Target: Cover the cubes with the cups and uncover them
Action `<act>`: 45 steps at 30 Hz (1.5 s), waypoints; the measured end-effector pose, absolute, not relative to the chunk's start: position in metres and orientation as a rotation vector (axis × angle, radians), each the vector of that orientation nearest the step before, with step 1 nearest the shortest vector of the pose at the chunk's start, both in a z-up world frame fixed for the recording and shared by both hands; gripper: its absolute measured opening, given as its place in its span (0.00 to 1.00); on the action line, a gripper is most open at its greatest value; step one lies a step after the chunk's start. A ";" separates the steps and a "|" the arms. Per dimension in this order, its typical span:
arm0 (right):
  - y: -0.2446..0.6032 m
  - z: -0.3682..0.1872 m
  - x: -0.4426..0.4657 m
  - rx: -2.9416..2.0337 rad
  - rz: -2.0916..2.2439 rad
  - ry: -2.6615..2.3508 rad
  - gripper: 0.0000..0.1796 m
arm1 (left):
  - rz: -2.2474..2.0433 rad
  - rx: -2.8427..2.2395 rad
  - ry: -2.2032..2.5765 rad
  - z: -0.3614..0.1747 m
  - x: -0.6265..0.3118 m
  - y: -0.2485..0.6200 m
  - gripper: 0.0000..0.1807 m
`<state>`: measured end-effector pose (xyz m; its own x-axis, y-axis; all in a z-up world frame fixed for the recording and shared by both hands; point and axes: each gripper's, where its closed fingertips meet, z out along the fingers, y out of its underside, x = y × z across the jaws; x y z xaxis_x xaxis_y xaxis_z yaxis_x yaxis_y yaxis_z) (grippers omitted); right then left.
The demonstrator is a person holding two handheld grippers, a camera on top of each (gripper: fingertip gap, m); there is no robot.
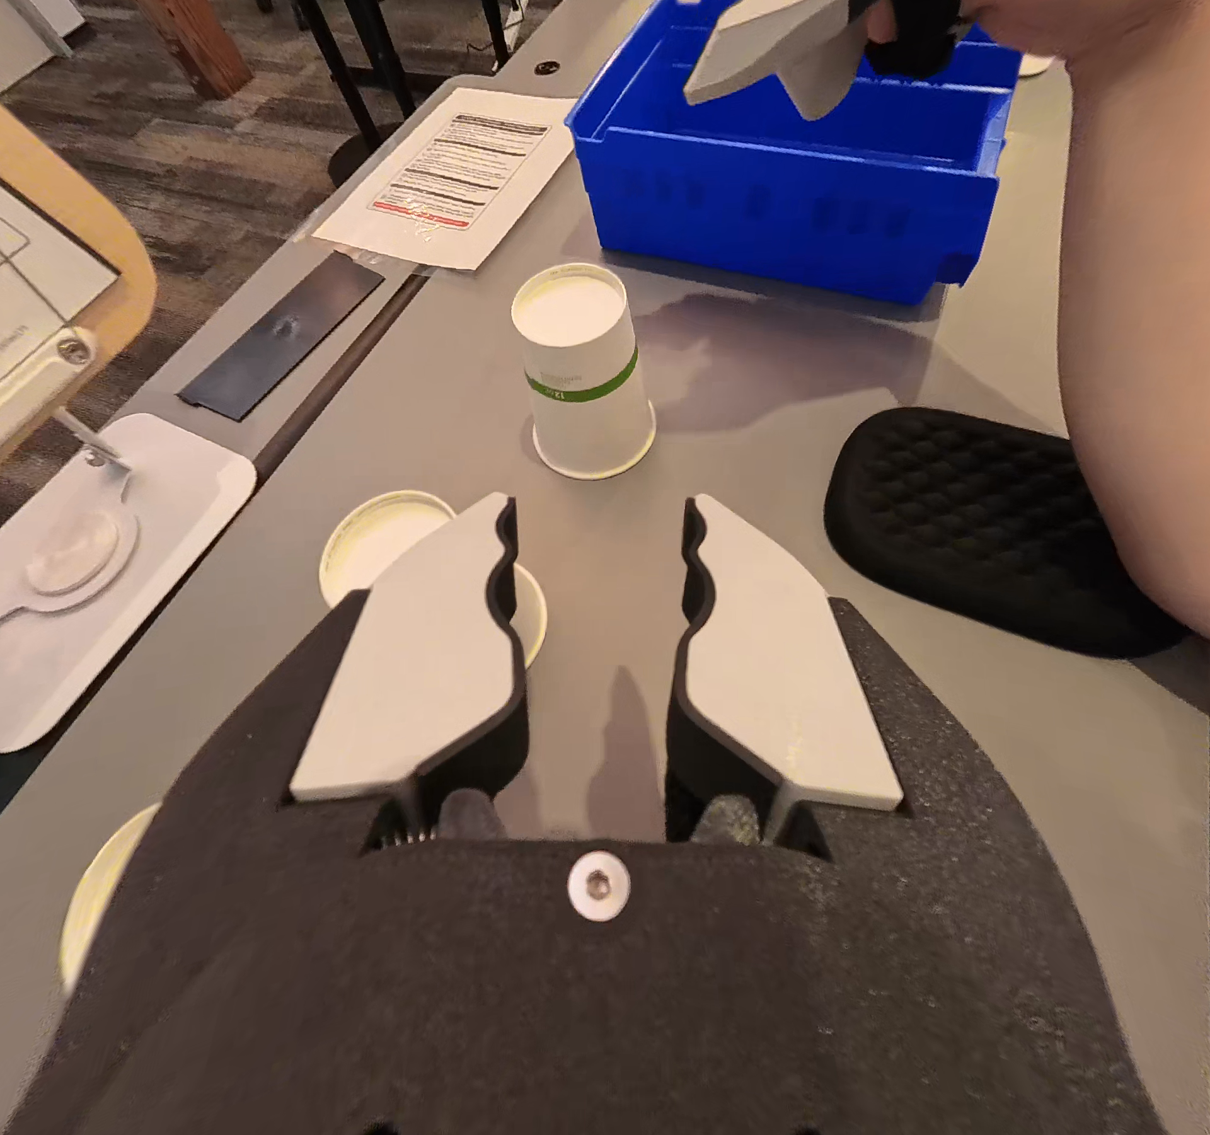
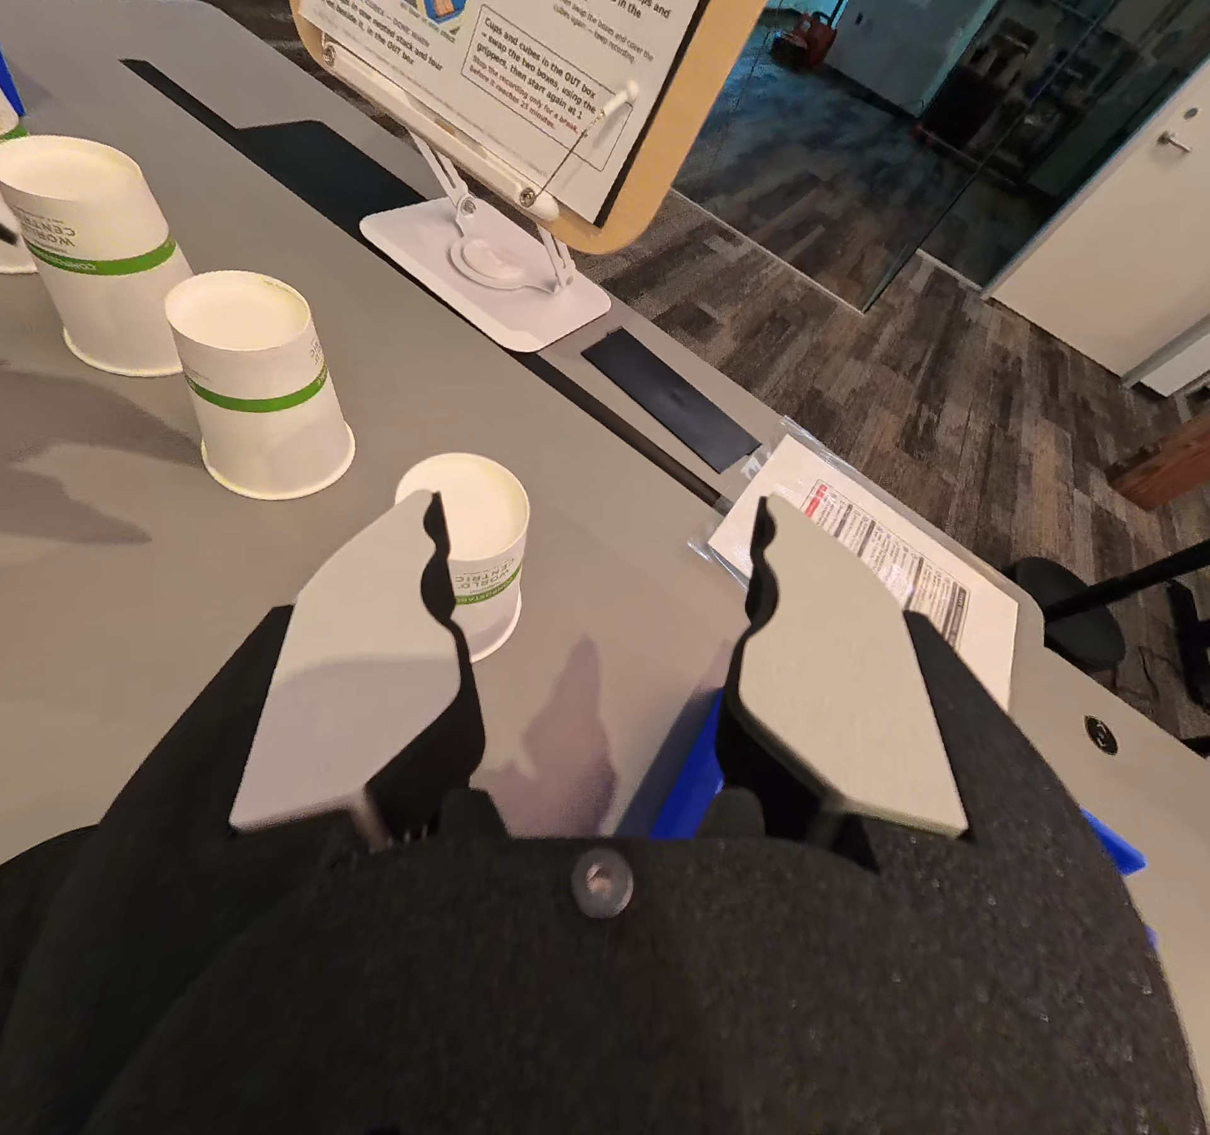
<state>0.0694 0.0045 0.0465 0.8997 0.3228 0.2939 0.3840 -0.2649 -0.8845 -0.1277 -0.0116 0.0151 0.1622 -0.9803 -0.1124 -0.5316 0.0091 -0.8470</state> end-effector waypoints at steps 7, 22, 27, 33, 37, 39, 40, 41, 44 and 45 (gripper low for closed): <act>-0.006 0.056 0.078 -1.786 0.032 -0.479 0.48 | -0.724 -1.650 1.482 0.008 -0.109 -0.007 0.26; -0.018 0.049 0.094 -1.793 0.054 -0.425 0.48 | -0.517 -1.752 1.525 -0.018 -0.057 0.025 0.42; -0.019 0.047 0.097 -1.792 0.072 -0.417 0.48 | -0.482 -1.898 1.594 -0.043 -0.026 0.031 0.45; -0.024 0.050 0.099 -1.762 0.098 -0.408 0.48 | -0.442 -1.966 1.657 -0.061 0.002 0.034 0.46; -0.025 0.049 0.101 -1.753 0.120 -0.396 0.48 | -0.449 -1.994 1.667 -0.069 0.012 0.038 0.47; -0.024 0.048 0.101 -1.752 0.133 -0.395 0.48 | -0.452 -2.000 1.682 -0.073 0.016 0.038 0.47; -0.023 0.047 0.101 -1.752 0.140 -0.396 0.48 | -0.454 -2.002 1.692 -0.075 0.018 0.037 0.47; -0.023 0.047 0.100 -1.752 0.146 -0.397 0.48 | -0.451 -2.000 1.699 -0.076 0.019 0.037 0.47; -0.021 0.044 0.099 -1.754 0.158 -0.401 0.48 | -0.397 -1.977 1.723 -0.080 0.022 0.039 0.46; -0.021 0.044 0.099 -1.754 0.161 -0.403 0.48 | -0.382 -1.971 1.729 -0.081 0.023 0.039 0.46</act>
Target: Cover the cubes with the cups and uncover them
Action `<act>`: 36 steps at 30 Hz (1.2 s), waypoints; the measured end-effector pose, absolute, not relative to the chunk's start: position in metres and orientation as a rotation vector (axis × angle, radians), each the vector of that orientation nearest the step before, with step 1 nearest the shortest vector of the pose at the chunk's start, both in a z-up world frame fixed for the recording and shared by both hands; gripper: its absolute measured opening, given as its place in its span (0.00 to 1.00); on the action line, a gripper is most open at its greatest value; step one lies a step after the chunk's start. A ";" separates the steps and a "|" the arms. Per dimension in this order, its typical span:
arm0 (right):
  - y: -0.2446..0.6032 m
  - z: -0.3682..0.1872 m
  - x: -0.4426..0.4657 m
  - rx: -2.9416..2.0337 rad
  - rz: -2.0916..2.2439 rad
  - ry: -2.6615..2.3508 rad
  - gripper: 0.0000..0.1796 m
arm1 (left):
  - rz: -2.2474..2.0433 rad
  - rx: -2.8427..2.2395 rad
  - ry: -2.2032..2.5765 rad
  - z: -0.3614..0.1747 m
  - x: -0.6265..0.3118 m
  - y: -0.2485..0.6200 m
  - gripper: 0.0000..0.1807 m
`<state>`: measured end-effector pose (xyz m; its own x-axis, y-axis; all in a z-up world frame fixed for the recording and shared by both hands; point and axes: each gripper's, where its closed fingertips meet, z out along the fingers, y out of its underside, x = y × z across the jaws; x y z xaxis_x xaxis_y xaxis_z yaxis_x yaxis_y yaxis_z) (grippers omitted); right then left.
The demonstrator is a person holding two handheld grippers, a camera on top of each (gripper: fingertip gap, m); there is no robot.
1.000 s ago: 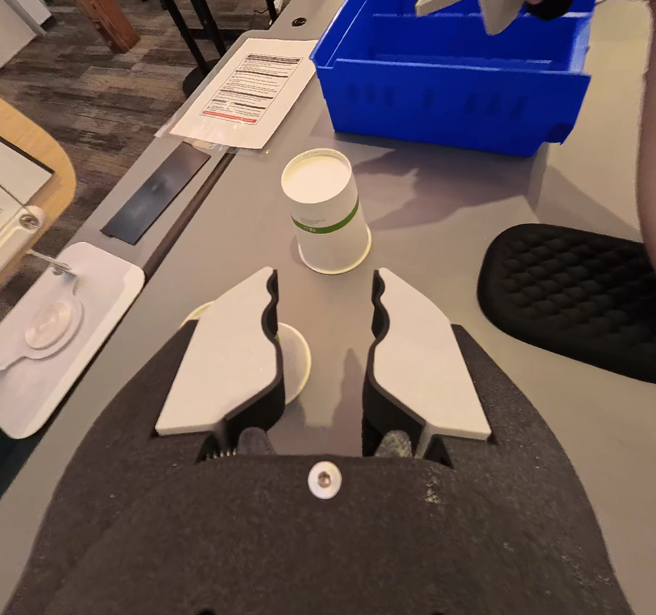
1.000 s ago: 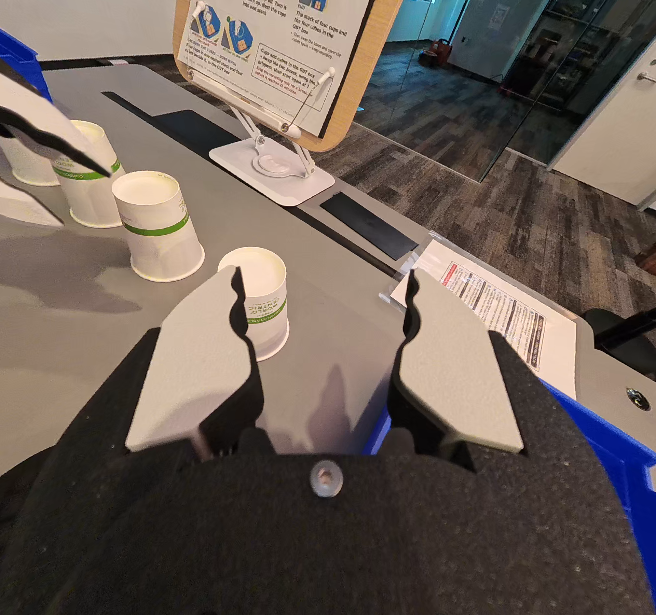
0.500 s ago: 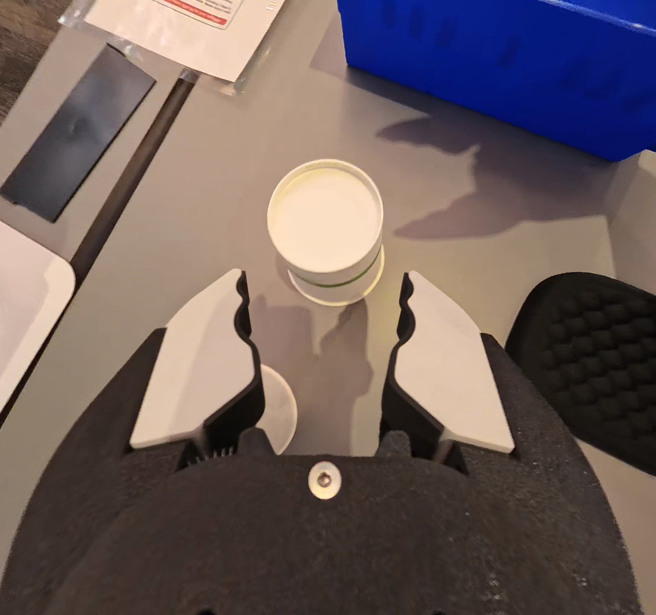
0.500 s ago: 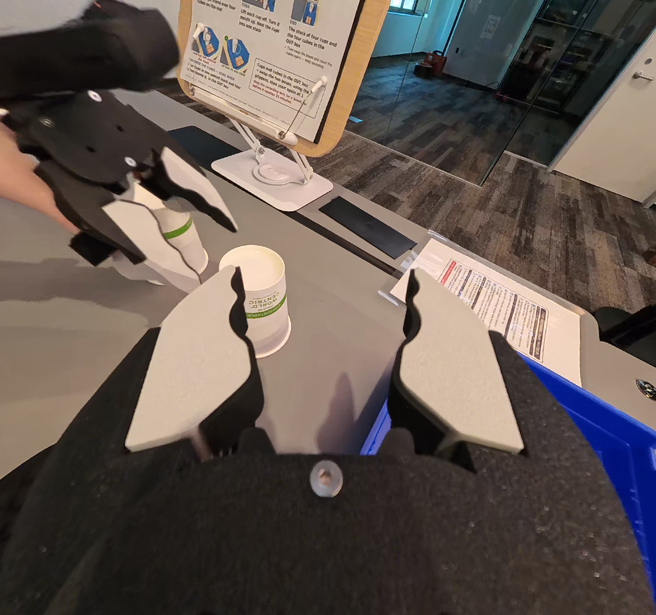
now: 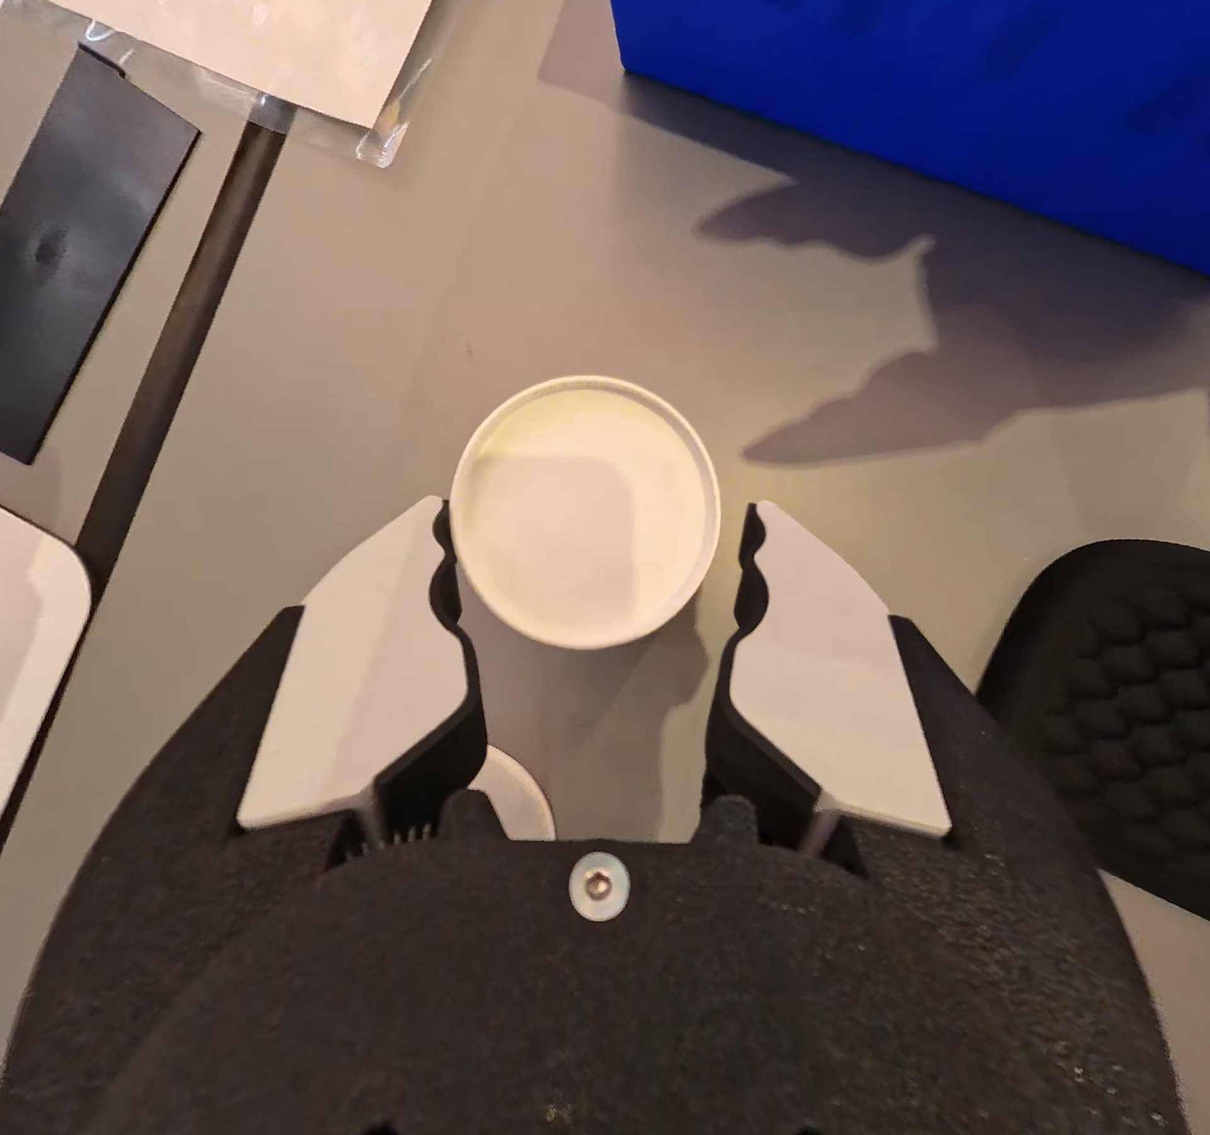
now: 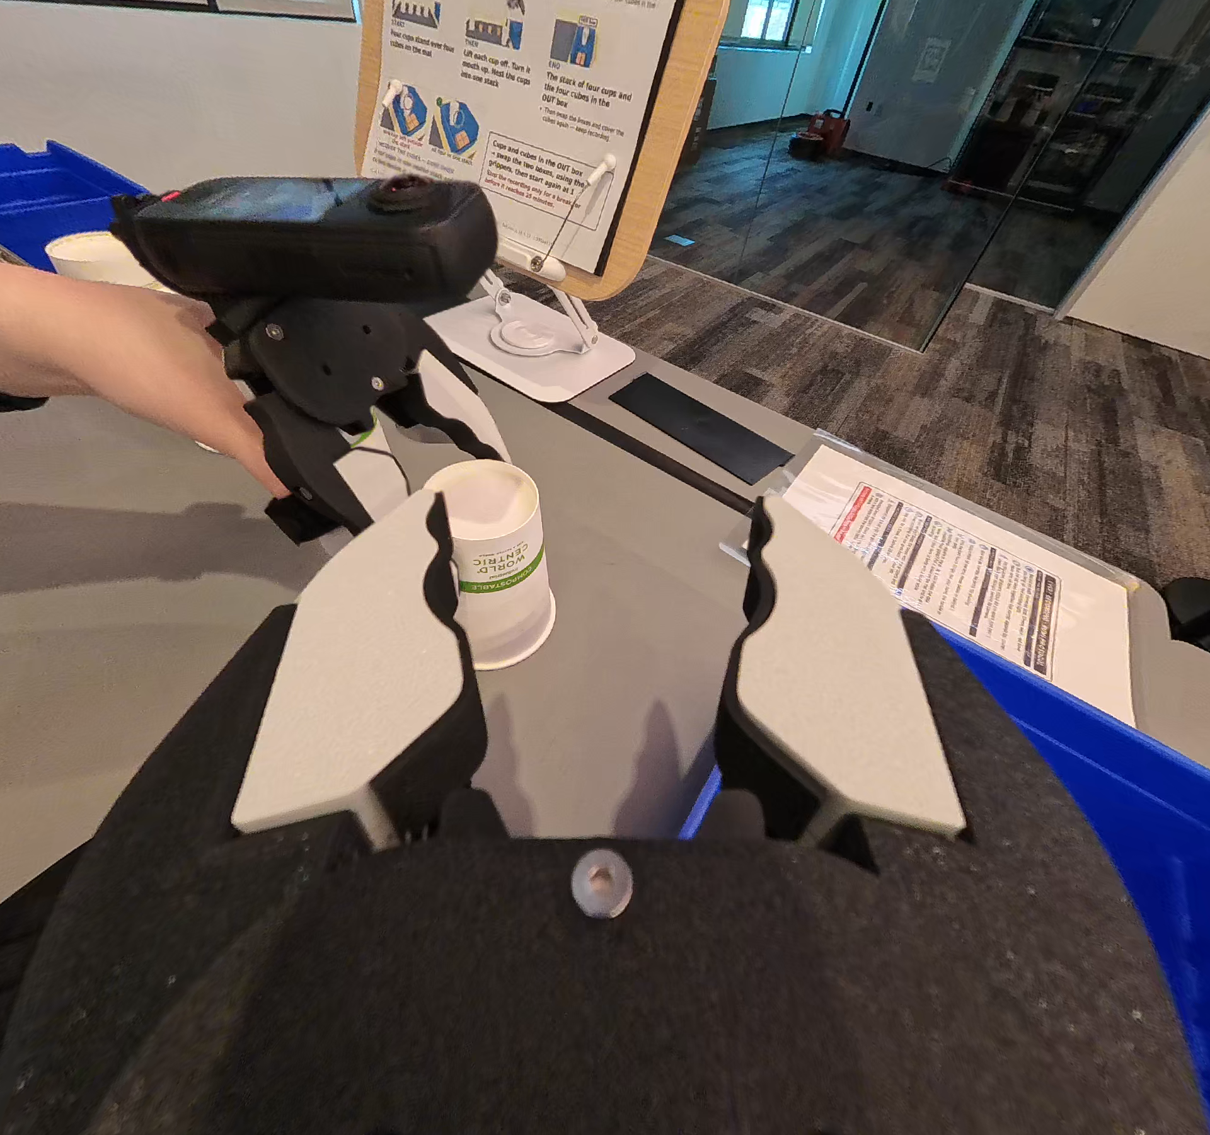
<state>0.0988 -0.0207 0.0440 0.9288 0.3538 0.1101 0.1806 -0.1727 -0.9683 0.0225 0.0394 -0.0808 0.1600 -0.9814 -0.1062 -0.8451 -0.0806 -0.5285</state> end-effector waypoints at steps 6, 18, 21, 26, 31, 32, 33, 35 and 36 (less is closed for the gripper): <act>-0.022 0.044 0.100 -1.744 0.176 -0.399 0.48 | -0.319 -1.948 1.750 -0.085 0.024 0.041 0.43; -0.022 0.041 0.101 -1.742 0.204 -0.394 0.47 | -0.415 -1.907 1.711 -0.064 0.023 0.036 0.43; -0.020 0.049 0.097 -1.708 0.213 -0.401 0.47 | -0.514 -1.872 1.652 -0.042 0.020 0.034 0.43; -0.020 0.070 0.091 -1.632 0.261 -0.367 0.46 | -0.732 -1.775 1.469 0.018 0.000 0.033 0.43; -0.013 0.088 0.066 -1.558 0.479 -0.356 0.40 | -0.773 -1.651 1.306 0.087 -0.045 0.048 0.43; -0.009 0.091 0.057 -1.544 0.552 -0.356 0.39 | -0.787 -1.636 1.289 0.099 -0.054 0.050 0.43; -0.006 0.093 0.047 -1.527 0.640 -0.358 0.39 | -0.801 -1.620 1.276 0.110 -0.061 0.051 0.43; -0.003 0.100 0.023 -1.475 0.819 -0.403 0.35 | -0.815 -1.591 1.250 0.127 -0.074 0.052 0.43; -0.003 0.103 0.010 -1.446 0.888 -0.444 0.31 | -0.820 -1.575 1.239 0.134 -0.079 0.052 0.43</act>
<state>0.0100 -0.0028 0.1029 0.6216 0.7442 -0.2445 -0.2513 -0.1061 -0.9621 -0.0793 0.0523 0.1344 0.2652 -0.9632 -0.0443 -0.3356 -0.0492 -0.9407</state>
